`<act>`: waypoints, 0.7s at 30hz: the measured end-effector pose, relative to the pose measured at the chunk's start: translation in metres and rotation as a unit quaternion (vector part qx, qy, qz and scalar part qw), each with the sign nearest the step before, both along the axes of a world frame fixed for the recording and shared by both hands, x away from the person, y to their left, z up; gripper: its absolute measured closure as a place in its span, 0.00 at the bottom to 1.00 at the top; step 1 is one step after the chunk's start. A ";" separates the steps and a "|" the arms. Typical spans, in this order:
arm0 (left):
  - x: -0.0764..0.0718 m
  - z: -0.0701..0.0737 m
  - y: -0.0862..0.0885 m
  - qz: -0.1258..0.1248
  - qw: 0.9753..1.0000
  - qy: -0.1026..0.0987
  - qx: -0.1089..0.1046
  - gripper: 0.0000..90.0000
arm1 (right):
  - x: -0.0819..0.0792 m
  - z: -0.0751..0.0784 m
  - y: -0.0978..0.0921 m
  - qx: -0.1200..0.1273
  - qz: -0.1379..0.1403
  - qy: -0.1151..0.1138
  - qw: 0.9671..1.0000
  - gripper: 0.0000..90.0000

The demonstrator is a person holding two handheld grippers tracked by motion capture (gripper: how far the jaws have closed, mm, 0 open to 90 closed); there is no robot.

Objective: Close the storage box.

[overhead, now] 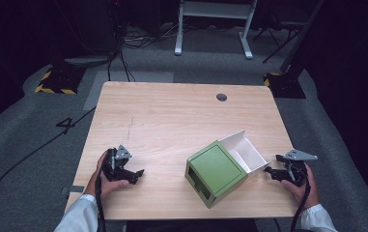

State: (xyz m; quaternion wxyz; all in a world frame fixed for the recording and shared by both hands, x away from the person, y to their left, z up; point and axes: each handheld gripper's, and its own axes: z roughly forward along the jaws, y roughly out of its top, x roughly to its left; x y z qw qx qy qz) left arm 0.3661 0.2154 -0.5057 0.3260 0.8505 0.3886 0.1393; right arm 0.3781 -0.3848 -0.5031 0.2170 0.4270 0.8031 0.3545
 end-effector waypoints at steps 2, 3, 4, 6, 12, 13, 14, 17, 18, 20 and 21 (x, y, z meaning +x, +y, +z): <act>0.001 0.000 -0.004 -0.006 1.000 -0.002 0.001 0.00 | 0.000 0.000 0.000 0.001 0.000 0.001 1.000 0.27; 0.001 0.000 -0.005 -0.009 1.000 -0.002 0.003 0.00 | 0.000 0.000 0.000 0.000 -0.002 0.001 1.000 0.26; 0.001 0.000 -0.007 -0.008 1.000 0.000 0.001 0.00 | 0.001 0.000 0.000 0.000 -0.002 0.001 1.000 0.26; 0.000 0.000 -0.008 -0.008 1.000 0.000 0.000 0.00 | 0.001 0.000 0.000 0.001 -0.005 0.003 1.000 0.27; 0.000 0.000 -0.008 -0.009 1.000 -0.001 0.000 0.00 | 0.002 0.003 -0.002 0.006 -0.008 -0.005 1.000 0.30; 0.000 0.000 -0.008 -0.009 1.000 -0.001 0.000 0.00 | 0.002 0.004 -0.003 0.008 -0.009 -0.007 1.000 0.31; 0.000 0.000 -0.008 -0.010 1.000 -0.001 0.000 0.00 | 0.002 0.004 -0.004 0.013 -0.009 -0.006 1.000 0.34; 0.000 0.000 -0.008 -0.010 1.000 0.000 -0.002 0.00 | 0.004 0.007 -0.006 0.018 0.001 -0.004 1.000 0.38; 0.000 0.000 -0.009 -0.012 1.000 0.001 -0.001 0.00 | 0.005 0.013 -0.006 0.011 0.003 -0.015 1.000 0.39; 0.001 0.000 -0.009 -0.014 1.000 0.000 0.000 0.00 | 0.005 0.017 -0.007 0.014 0.003 -0.018 1.000 0.39; 0.001 0.000 -0.010 -0.016 1.000 0.000 0.001 0.00 | 0.006 0.022 -0.007 0.016 0.004 -0.023 1.000 0.39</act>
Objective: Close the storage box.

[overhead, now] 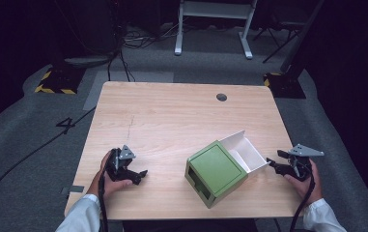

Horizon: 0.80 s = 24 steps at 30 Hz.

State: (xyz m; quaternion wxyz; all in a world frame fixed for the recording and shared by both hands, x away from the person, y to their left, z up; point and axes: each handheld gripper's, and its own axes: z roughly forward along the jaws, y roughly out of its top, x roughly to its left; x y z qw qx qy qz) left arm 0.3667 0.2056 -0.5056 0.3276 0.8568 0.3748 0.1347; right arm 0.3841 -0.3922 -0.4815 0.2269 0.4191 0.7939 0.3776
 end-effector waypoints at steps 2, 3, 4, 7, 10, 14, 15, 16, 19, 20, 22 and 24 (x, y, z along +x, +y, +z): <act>0.000 0.000 0.000 -0.001 1.000 0.000 -0.001 0.00 | 0.001 0.008 -0.002 0.006 0.002 -0.007 1.000 0.40; 0.000 0.000 -0.001 -0.001 1.000 0.001 -0.001 0.00 | 0.003 0.011 -0.002 0.011 0.003 -0.007 1.000 0.40; 0.000 0.000 -0.001 -0.002 1.000 0.001 -0.002 0.00 | 0.004 0.013 -0.002 0.010 0.006 -0.009 1.000 0.40; 0.000 0.000 -0.001 -0.003 1.000 0.001 -0.001 0.00 | 0.009 0.021 -0.001 0.013 0.016 -0.010 1.000 0.40; 0.000 0.000 -0.001 -0.003 1.000 0.001 -0.001 0.00 | 0.014 0.031 0.005 0.012 0.027 -0.016 0.999 0.40; 0.000 0.000 -0.001 -0.003 1.000 0.001 -0.001 0.00 | 0.019 0.042 0.011 0.016 0.037 -0.018 0.999 0.41; 0.000 0.000 -0.001 -0.003 1.000 0.001 -0.002 0.00 | 0.022 0.046 0.015 0.017 0.046 -0.019 0.999 0.42; 0.000 0.000 -0.001 -0.002 1.000 0.001 -0.002 0.00 | 0.023 0.048 0.017 0.016 0.051 -0.017 0.998 0.42; 0.000 0.000 -0.001 -0.003 1.000 0.001 -0.001 0.00 | 0.024 0.051 0.022 0.016 0.059 -0.017 0.998 0.43; 0.000 0.000 -0.001 -0.003 1.000 0.001 -0.002 0.00 | 0.025 0.053 0.024 0.019 0.065 -0.016 0.998 0.43; 0.000 0.000 -0.001 -0.002 1.000 0.000 -0.002 0.00 | 0.029 0.056 0.032 0.020 0.081 -0.009 0.997 0.44; 0.000 0.000 -0.001 -0.002 1.000 0.001 -0.002 0.00 | 0.030 0.056 0.033 0.018 0.086 -0.007 0.996 0.45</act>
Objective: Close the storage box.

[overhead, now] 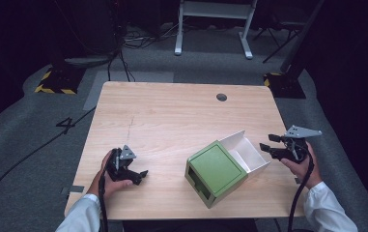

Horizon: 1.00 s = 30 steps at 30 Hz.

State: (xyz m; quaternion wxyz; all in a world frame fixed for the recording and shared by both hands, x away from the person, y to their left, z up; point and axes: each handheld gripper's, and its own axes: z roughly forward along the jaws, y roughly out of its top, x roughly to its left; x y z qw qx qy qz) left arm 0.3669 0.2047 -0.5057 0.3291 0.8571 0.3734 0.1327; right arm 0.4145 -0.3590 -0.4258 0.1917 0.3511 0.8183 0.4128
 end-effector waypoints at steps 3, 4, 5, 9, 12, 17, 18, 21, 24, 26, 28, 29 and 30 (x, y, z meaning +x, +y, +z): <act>0.000 0.000 0.000 -0.001 1.000 0.000 0.000 0.00 | 0.008 -0.004 0.009 -0.007 0.021 0.021 1.000 0.50; 0.000 0.000 0.000 0.000 1.000 0.000 0.000 0.00 | 0.009 -0.004 0.010 -0.008 0.024 0.023 0.999 0.52; 0.000 0.000 0.000 0.000 1.000 0.000 0.000 0.00 | 0.009 -0.004 0.010 -0.008 0.024 0.023 0.999 0.52; 0.000 0.000 0.000 -0.003 1.000 0.000 0.000 0.00 | 0.013 -0.008 0.016 -0.016 0.042 0.035 0.998 0.59; 0.000 0.000 0.000 -0.003 1.000 -0.001 0.000 0.00 | 0.016 -0.011 0.019 -0.021 0.049 0.045 0.998 0.62; 0.000 0.000 -0.001 -0.003 1.000 0.000 -0.001 0.00 | 0.018 -0.017 0.023 -0.025 0.062 0.061 0.996 0.65; 0.000 0.000 -0.001 -0.003 1.000 0.000 -0.001 0.00 | 0.019 -0.018 0.024 -0.028 0.065 0.066 0.995 0.65; 0.000 0.000 -0.004 -0.011 1.000 0.000 -0.001 0.00 | 0.021 -0.022 0.023 -0.023 0.068 0.078 0.994 0.68; -0.001 0.000 -0.011 -0.022 1.000 0.000 0.000 0.00 | 0.023 -0.025 0.021 -0.018 0.074 0.089 0.993 0.72; -0.003 0.000 -0.019 -0.037 0.999 0.000 0.000 0.00 | 0.024 -0.029 0.022 -0.026 0.073 0.100 0.992 0.75; -0.005 0.000 -0.028 -0.053 0.999 0.002 0.000 0.00 | 0.025 -0.029 0.022 -0.026 0.073 0.103 0.992 0.75; -0.005 0.000 -0.033 -0.059 0.998 0.000 0.000 0.00 | 0.025 -0.030 0.022 -0.024 0.071 0.105 0.992 0.75; -0.005 0.000 -0.036 -0.062 0.998 0.001 0.001 0.00 | 0.026 -0.030 0.023 -0.023 0.069 0.107 0.992 0.75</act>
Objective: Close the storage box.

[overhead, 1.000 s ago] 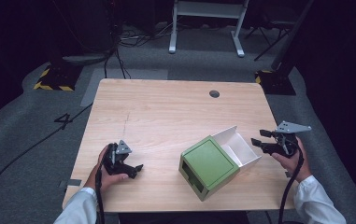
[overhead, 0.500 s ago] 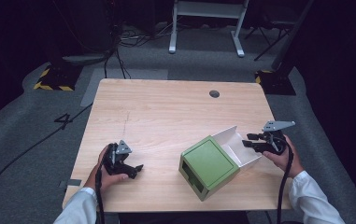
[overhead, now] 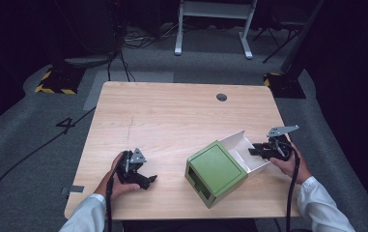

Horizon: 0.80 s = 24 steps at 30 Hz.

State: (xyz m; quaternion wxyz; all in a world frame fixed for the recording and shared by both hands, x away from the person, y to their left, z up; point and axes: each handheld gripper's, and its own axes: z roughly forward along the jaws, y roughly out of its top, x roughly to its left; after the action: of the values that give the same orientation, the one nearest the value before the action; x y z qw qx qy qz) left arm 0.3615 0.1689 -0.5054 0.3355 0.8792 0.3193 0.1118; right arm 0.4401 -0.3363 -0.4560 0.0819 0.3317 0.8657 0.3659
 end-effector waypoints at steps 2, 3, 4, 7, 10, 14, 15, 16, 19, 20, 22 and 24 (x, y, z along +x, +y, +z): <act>0.000 0.000 -0.008 -0.004 1.000 -0.001 0.000 0.00 | 0.001 0.000 0.000 0.003 0.001 0.001 1.000 0.75; 0.000 0.000 -0.015 -0.009 1.000 0.000 0.001 0.00 | 0.001 0.000 0.000 0.004 0.001 0.002 1.000 0.75; 0.000 0.000 -0.015 -0.009 1.000 0.000 0.001 0.00 | 0.001 0.000 0.000 0.004 0.001 0.002 1.000 0.75; 0.000 0.000 -0.030 -0.014 1.000 0.000 0.002 0.00 | 0.001 0.000 0.002 0.005 0.000 0.003 1.000 0.76; 0.000 0.000 -0.046 -0.026 1.000 0.000 0.000 0.00 | 0.000 0.002 0.005 0.002 0.003 0.001 1.000 0.77; 0.001 0.000 -0.067 -0.032 0.999 -0.001 0.000 0.00 | 0.000 0.003 0.010 0.000 0.008 0.000 1.000 0.77; 0.002 0.000 -0.072 -0.032 0.999 -0.001 0.001 0.00 | 0.000 0.003 0.012 0.001 0.010 0.000 1.000 0.77; 0.002 0.001 -0.077 -0.032 0.999 -0.001 0.001 0.01 | 0.000 0.003 0.013 0.000 0.013 0.000 1.000 0.77; 0.003 0.001 -0.088 -0.035 0.999 0.000 0.001 0.01 | -0.002 0.004 0.018 -0.002 0.019 -0.002 1.000 0.78; 0.004 0.001 -0.091 -0.038 0.999 0.000 0.001 0.01 | -0.002 0.005 0.019 -0.002 0.020 -0.003 1.000 0.79; 0.005 0.001 -0.092 -0.039 0.999 -0.001 0.001 0.01 | -0.004 0.007 0.020 0.001 0.022 -0.008 1.000 0.82; 0.005 0.001 -0.092 -0.039 0.999 -0.002 0.000 0.01 | -0.005 0.008 0.021 -0.001 0.023 -0.011 1.000 0.82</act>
State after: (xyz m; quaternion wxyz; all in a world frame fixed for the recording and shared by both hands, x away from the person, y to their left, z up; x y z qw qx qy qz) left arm 0.3667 0.0774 -0.5049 0.3400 0.8910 0.2839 0.1001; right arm 0.4349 -0.3149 -0.4476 0.0838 0.3072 0.8726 0.3703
